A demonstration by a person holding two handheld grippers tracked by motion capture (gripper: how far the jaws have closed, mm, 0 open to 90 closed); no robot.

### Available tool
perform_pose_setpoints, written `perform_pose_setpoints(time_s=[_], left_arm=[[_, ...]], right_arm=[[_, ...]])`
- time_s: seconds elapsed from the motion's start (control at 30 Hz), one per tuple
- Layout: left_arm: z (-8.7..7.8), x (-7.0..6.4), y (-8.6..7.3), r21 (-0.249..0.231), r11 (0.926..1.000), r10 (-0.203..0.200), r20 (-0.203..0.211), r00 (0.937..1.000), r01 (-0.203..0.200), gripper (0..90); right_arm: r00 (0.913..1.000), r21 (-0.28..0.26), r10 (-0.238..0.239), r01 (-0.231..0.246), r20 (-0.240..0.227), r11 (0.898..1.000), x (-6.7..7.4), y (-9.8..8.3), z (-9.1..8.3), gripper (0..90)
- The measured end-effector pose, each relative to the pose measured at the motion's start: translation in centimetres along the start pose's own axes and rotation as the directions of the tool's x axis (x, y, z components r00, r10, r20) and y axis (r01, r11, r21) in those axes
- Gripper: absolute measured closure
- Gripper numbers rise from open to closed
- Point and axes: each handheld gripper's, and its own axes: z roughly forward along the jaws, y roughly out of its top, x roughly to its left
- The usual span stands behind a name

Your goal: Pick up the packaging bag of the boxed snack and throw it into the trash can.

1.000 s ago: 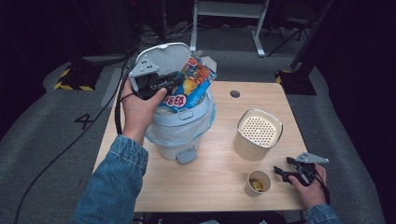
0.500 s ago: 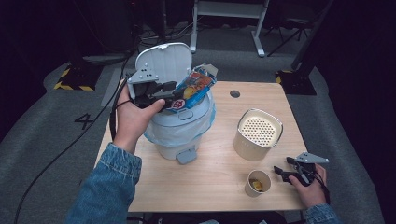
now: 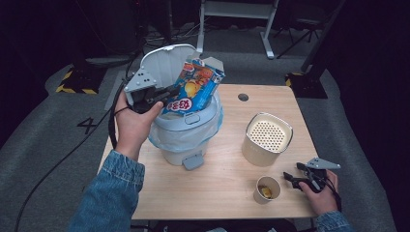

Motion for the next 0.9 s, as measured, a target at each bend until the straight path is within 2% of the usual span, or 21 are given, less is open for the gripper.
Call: perform_pose_setpoints(time_s=[0.03, 0.1, 0.13, 0.4, 0.47, 0.53, 0.6, 0.67, 0.7, 0.73, 0.9], left_arm=[[-0.1, 0.1, -0.2, -0.039, 0.9991, -0.013, 0.006, 0.9999, 0.014, 89.4], [0.0, 0.1, -0.3, -0.050, 0.9985, -0.023, 0.011, 0.9997, 0.024, 89.3], [0.2, 0.1, -0.6, -0.056, 0.9976, -0.039, 0.029, 0.9988, 0.041, 89.3], [1.2, 0.2, -2.0, -0.031, 0.9991, -0.029, -0.013, 0.9995, 0.028, 89.2], [1.4, 0.4, -2.2, -0.027, 0.9993, -0.027, -0.008, 0.9996, 0.026, 88.3], [1.4, 0.6, -2.4, 0.007, 0.9994, -0.034, -0.012, 0.9994, 0.034, 80.7], [1.3, 0.6, -2.6, 0.020, 0.9989, -0.042, -0.051, 0.9978, 0.043, 55.3], [1.1, 0.5, -2.7, 0.026, 0.9989, -0.037, -0.058, 0.9976, 0.039, 42.9], [0.7, 0.5, -2.9, 0.018, 0.9988, -0.045, -0.080, 0.9958, 0.046, 37.2], [0.5, 0.4, -2.9, 0.012, 0.9990, -0.041, -0.094, 0.9947, 0.042, 33.6], [-0.1, 0.2, -3.0, 0.016, 0.9997, -0.019, -0.089, 0.9959, 0.020, 33.2]], right_arm=[[1.0000, 0.000, 0.000, 0.000, 0.000, 1.000, 0.0, 0.0, 0.0, 25.1], [1.0000, 0.000, 0.000, 0.000, 0.000, 1.000, 0.0, 0.0, 0.0, 25.1], [1.0000, 0.000, 0.000, 0.000, 0.000, 1.000, 0.0, 0.0, 0.0, 25.1], [1.0000, 0.000, 0.000, 0.000, 0.000, 1.000, 0.0, 0.0, 0.0, 25.1], [1.0000, 0.000, 0.000, 0.000, 0.000, 1.000, 0.0, 0.0, 0.0, 25.1], [1.0000, 0.000, 0.000, 0.000, 0.000, 1.000, 0.0, 0.0, 0.0, 25.1], [1.0000, 0.000, 0.000, 0.000, 0.000, 1.000, 0.0, 0.0, 0.0, 25.1], [1.0000, 0.000, 0.000, 0.000, 0.000, 1.000, 0.0, 0.0, 0.0, 25.1], [1.0000, 0.000, 0.000, 0.000, 0.000, 1.000, 0.0, 0.0, 0.0, 25.1], [1.0000, 0.000, 0.000, 0.000, 0.000, 1.000, 0.0, 0.0, 0.0, 25.1], [1.0000, 0.000, 0.000, 0.000, 0.000, 1.000, 0.0, 0.0, 0.0, 25.2]])
